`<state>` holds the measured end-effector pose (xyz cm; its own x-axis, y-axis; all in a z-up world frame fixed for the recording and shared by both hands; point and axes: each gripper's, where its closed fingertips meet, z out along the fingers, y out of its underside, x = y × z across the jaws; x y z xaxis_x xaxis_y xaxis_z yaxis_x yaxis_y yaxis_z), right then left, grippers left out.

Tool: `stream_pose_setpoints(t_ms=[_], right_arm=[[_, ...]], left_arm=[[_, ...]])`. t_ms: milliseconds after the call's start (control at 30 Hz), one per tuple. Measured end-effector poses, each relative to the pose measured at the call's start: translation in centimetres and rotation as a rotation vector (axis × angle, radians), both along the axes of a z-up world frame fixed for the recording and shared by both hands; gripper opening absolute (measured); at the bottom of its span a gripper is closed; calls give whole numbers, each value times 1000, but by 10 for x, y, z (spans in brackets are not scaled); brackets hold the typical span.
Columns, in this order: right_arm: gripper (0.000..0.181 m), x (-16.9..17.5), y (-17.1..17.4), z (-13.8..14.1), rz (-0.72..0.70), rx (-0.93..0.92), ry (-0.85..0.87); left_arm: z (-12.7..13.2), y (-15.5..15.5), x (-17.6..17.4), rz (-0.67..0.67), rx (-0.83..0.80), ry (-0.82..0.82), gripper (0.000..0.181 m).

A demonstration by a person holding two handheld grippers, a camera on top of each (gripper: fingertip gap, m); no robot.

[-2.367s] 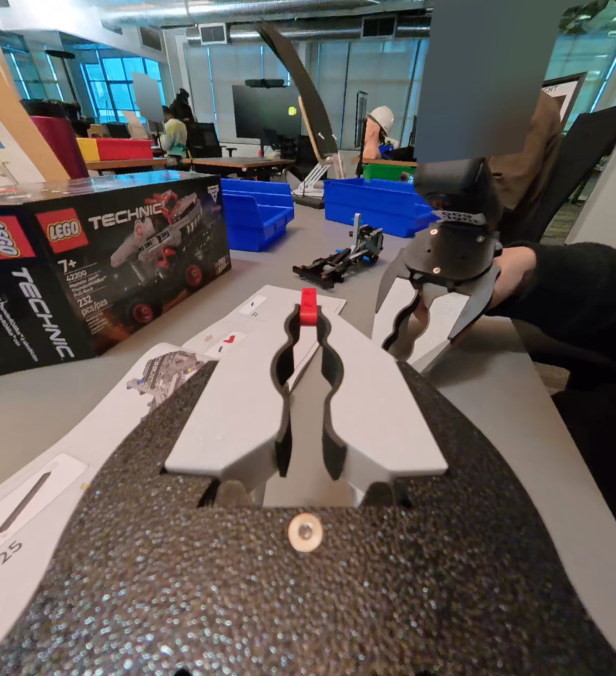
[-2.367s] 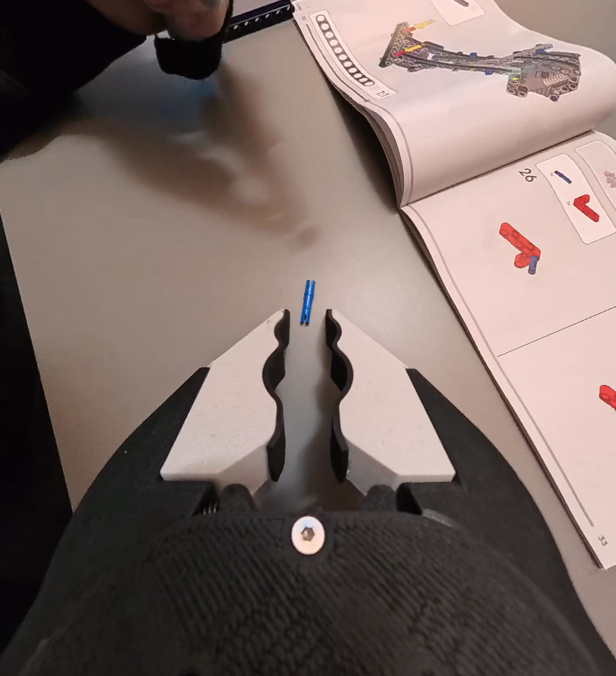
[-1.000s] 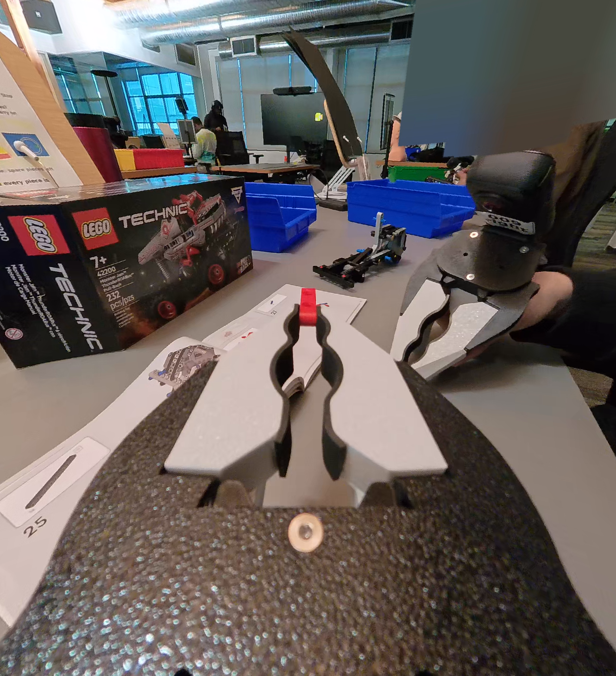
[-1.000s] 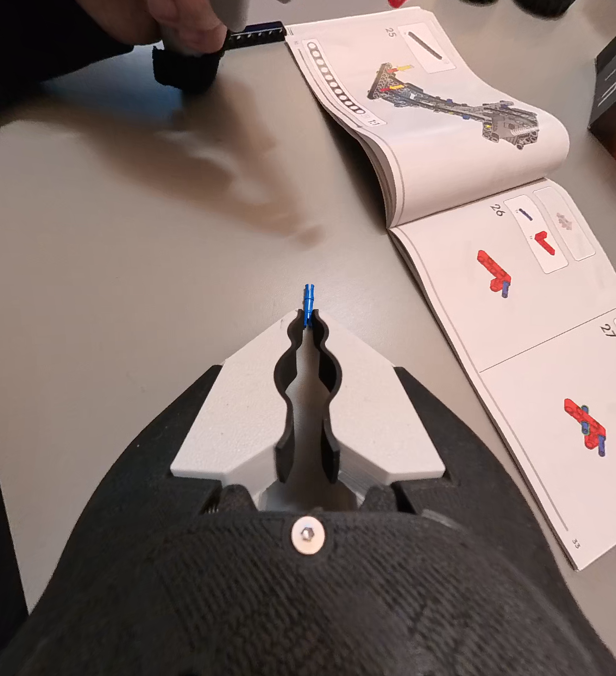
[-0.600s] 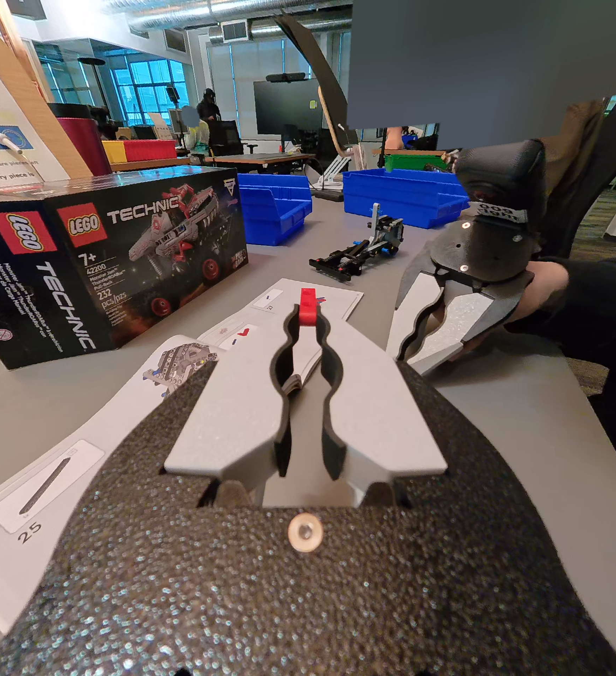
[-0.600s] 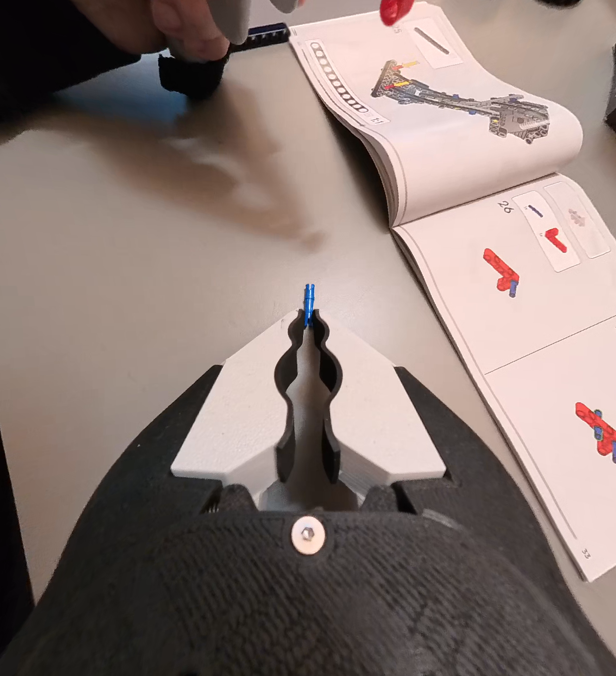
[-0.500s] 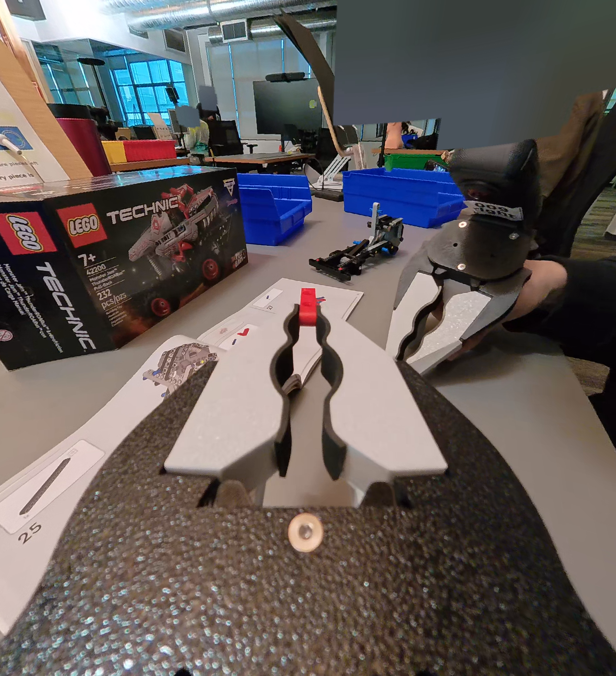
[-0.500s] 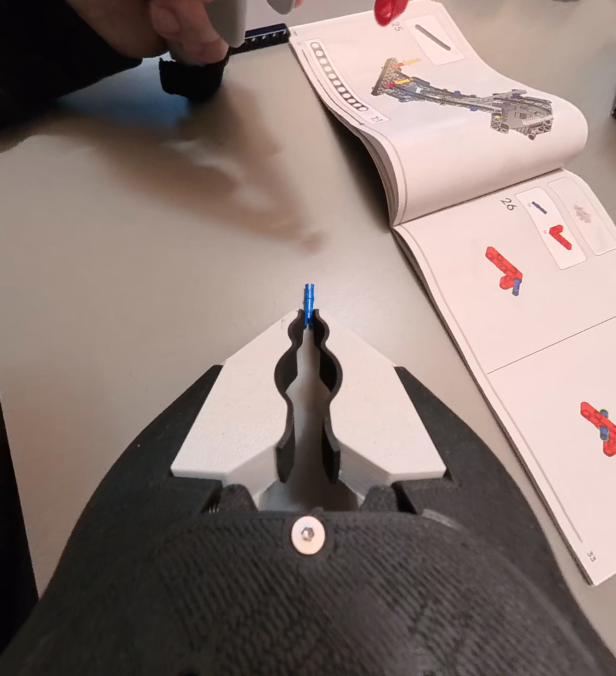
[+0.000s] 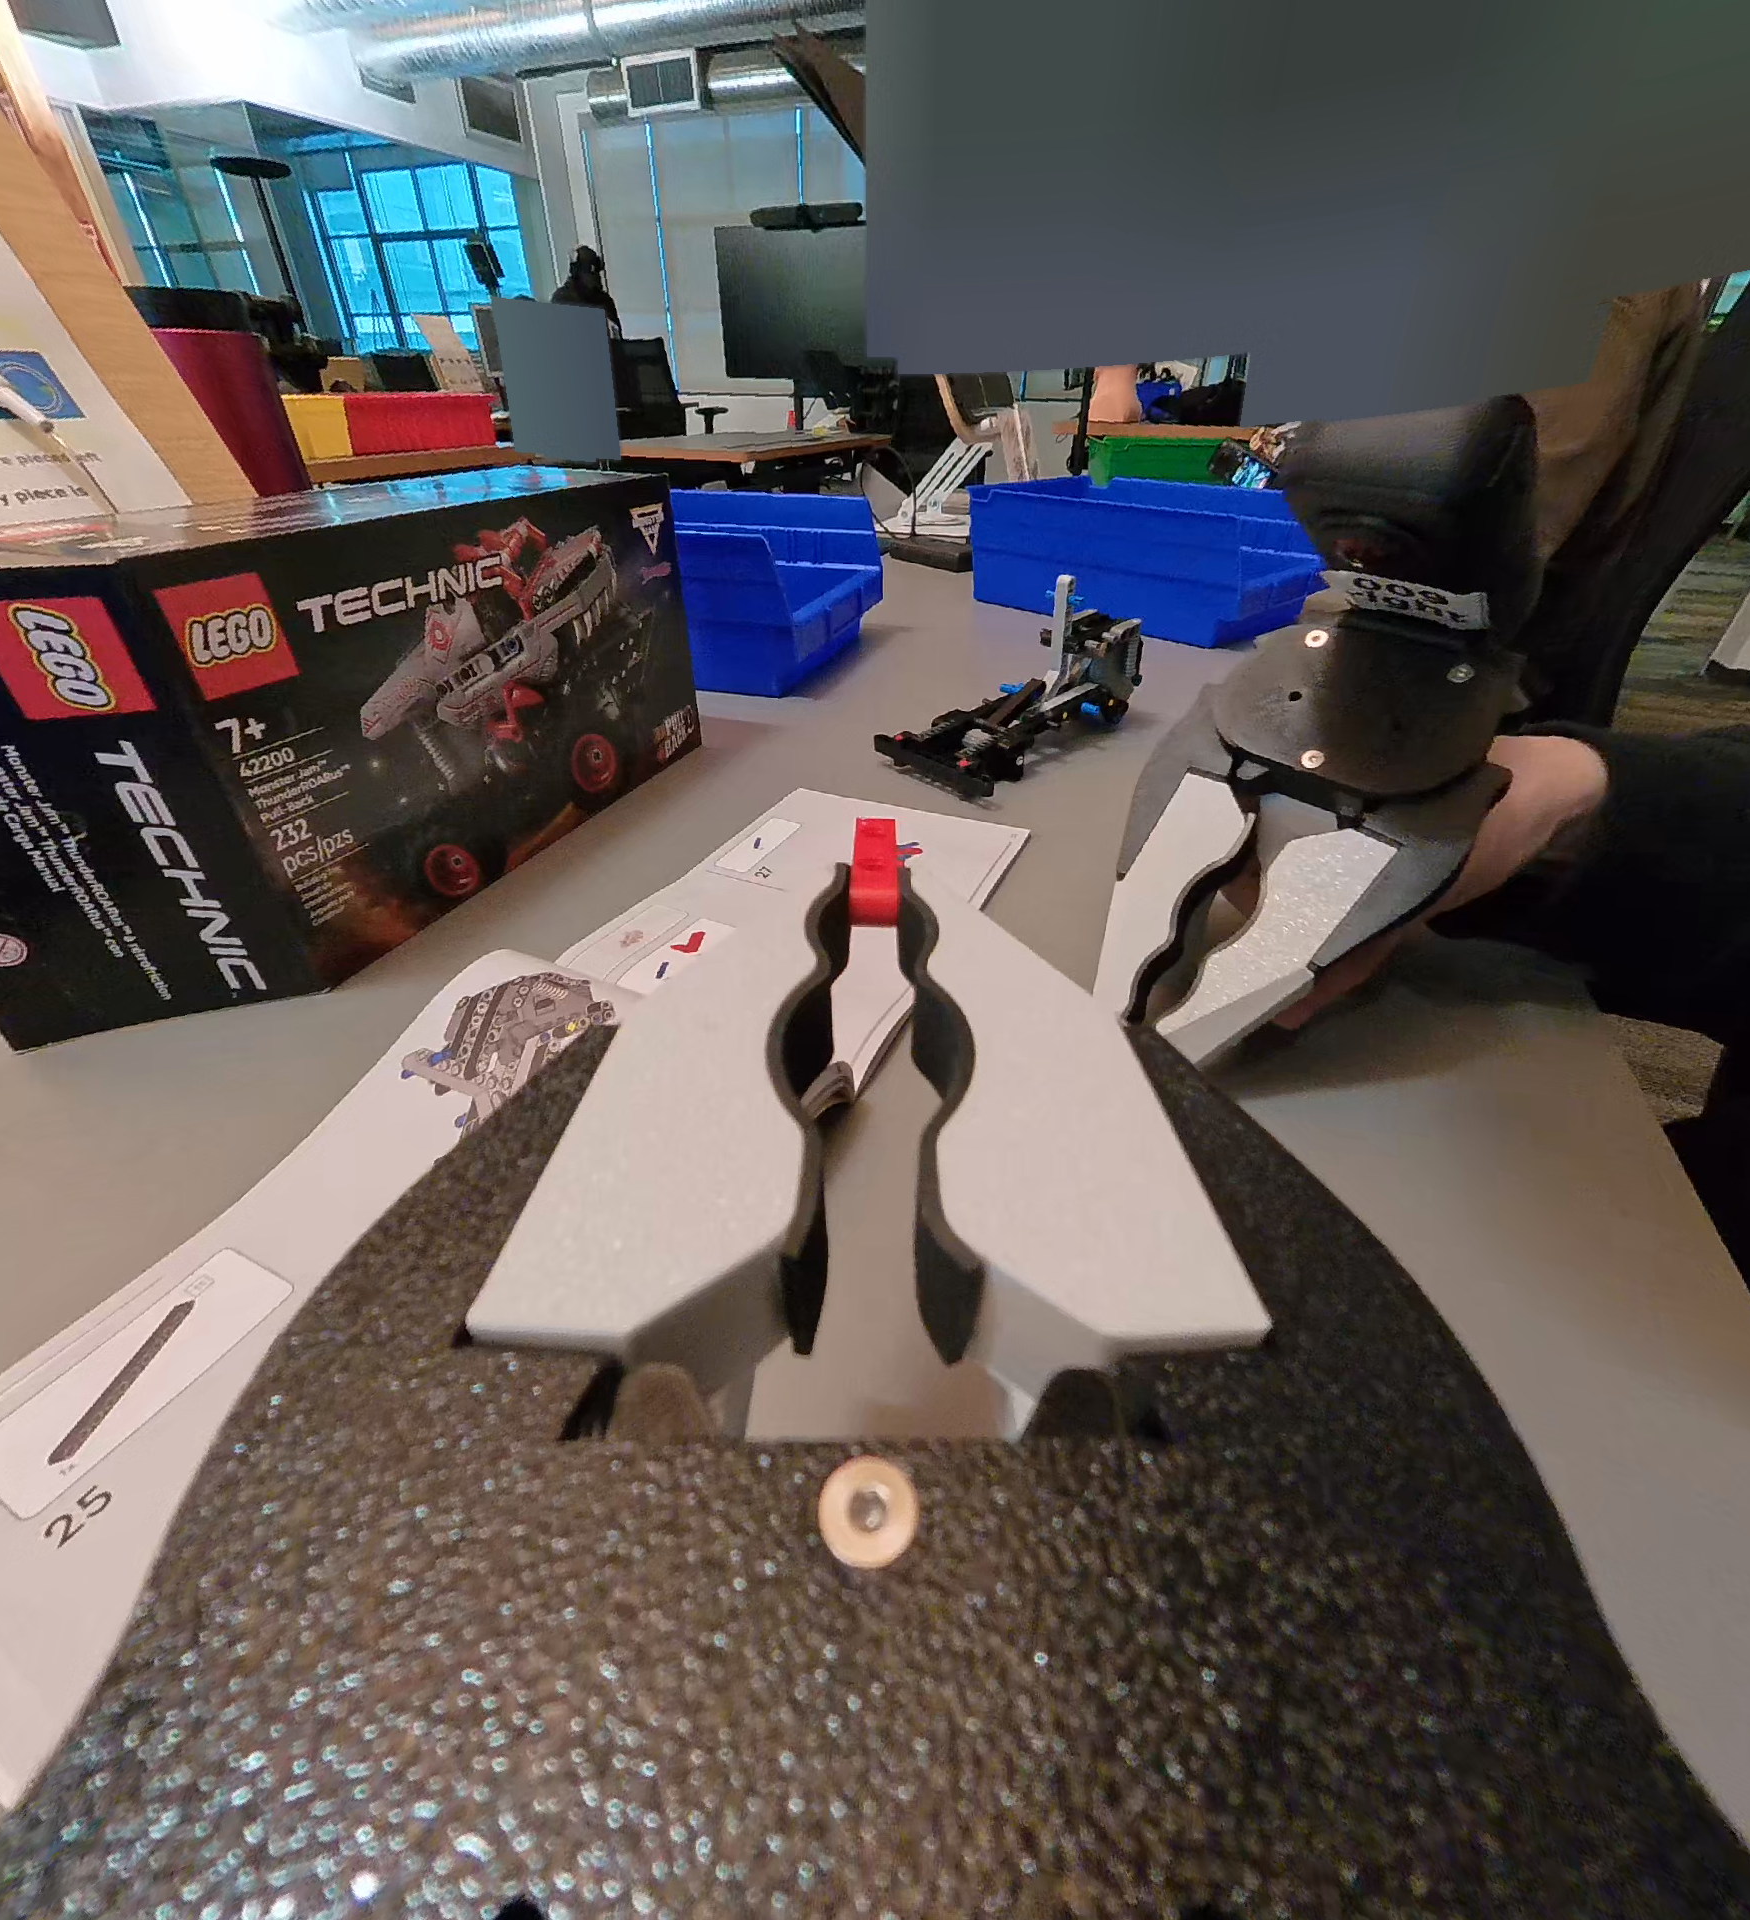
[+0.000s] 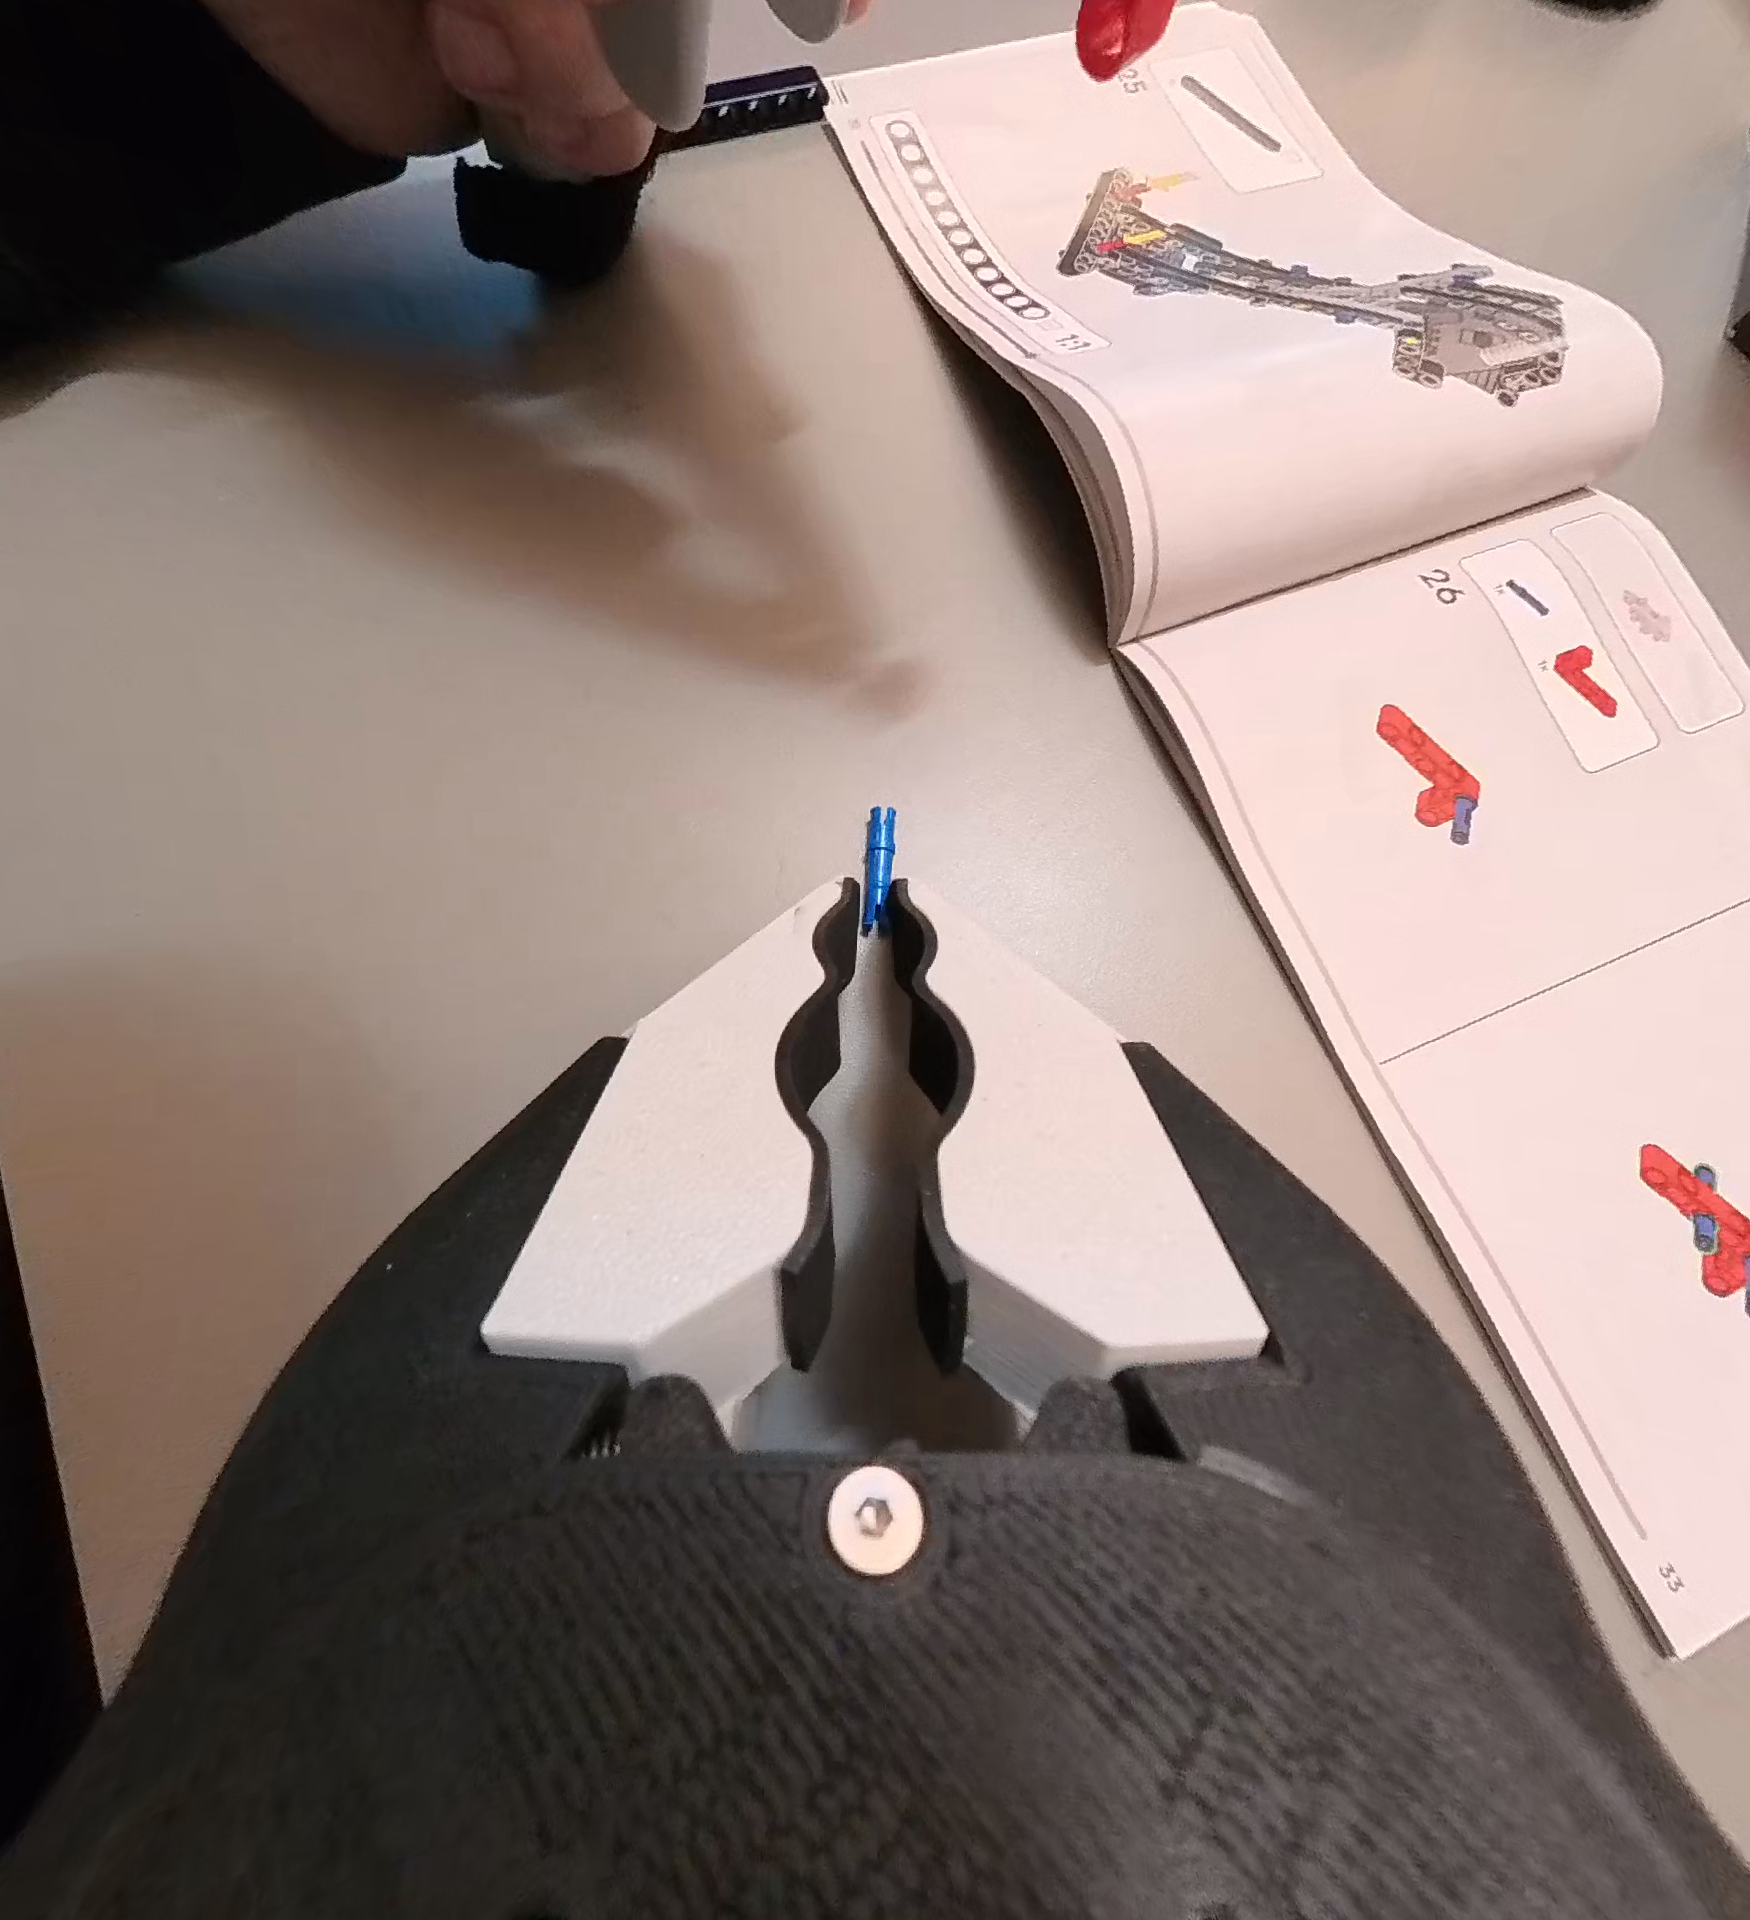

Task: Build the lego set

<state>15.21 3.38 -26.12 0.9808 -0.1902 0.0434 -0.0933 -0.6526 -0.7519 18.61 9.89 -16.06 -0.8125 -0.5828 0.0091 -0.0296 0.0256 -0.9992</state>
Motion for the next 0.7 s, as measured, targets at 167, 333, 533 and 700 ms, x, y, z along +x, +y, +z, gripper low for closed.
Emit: stream_pose_setpoints(t_ms=[167, 333, 533, 700], right_arm=[[4, 0, 0, 0, -3, -2, -15], [4, 0, 0, 0, -1, -2, -13], [4, 0, 0, 0, 2, -2, -10], [3, -1, 1, 0, 6, 0, 1]], left_arm=[[0, 0, 0, -1, 2, 1, 4], [-1, -1, 0, -3, 3, 2, 5], [-1, -1, 0, -4, 7, 1, 5], [-1, -1, 0, -4, 10, 0, 4]])
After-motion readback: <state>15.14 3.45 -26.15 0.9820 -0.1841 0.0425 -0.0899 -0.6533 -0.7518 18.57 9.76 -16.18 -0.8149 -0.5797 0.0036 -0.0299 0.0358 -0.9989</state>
